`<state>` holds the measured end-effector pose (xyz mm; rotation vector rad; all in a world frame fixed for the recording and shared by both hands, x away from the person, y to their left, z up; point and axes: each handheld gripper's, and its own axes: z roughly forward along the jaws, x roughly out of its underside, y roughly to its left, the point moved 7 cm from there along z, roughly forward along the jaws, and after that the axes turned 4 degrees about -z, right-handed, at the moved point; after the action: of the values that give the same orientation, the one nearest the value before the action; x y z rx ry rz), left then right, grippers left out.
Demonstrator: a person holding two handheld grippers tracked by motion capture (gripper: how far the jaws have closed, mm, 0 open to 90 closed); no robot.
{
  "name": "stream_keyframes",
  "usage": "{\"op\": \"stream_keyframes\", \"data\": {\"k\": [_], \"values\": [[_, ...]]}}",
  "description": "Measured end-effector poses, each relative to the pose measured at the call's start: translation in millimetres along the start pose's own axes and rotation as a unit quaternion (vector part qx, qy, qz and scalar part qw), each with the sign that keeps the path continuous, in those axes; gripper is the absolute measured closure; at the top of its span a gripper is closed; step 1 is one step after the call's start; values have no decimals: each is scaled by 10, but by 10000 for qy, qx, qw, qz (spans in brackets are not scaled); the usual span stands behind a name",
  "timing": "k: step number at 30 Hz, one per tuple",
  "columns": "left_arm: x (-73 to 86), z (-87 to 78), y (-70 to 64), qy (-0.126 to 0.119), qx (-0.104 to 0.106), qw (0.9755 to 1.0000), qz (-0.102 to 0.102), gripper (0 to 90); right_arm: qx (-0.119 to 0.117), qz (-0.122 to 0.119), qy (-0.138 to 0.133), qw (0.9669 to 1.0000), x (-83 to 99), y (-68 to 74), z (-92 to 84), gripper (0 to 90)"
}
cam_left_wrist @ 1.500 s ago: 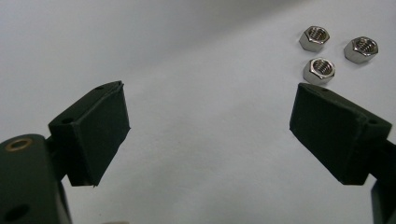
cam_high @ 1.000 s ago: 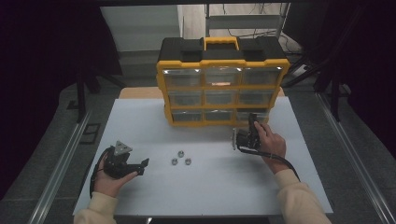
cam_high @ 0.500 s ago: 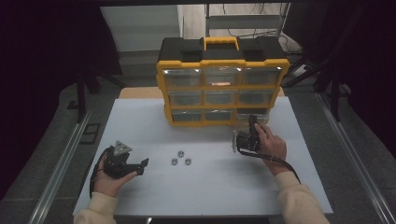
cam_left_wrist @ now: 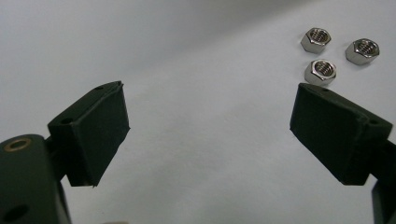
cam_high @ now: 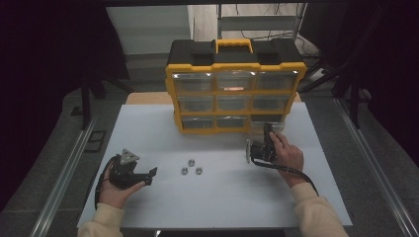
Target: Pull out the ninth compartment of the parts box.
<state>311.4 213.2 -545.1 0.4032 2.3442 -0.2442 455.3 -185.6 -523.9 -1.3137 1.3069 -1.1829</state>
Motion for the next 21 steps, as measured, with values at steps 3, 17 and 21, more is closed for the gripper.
{"op": "stream_keyframes", "data": {"k": [3,17,21], "values": [[0,2,1,4,-3,10000,4,122,3,-9,-7,10000,1,1,-6,786],[1,-1,1,5,-14,10000,4,123,2,-47,-11,10000,4,6,-59,786],[1,2,4,7,-23,10000,9,122,1,-56,-10,10000,7,9,-83,787]]}}
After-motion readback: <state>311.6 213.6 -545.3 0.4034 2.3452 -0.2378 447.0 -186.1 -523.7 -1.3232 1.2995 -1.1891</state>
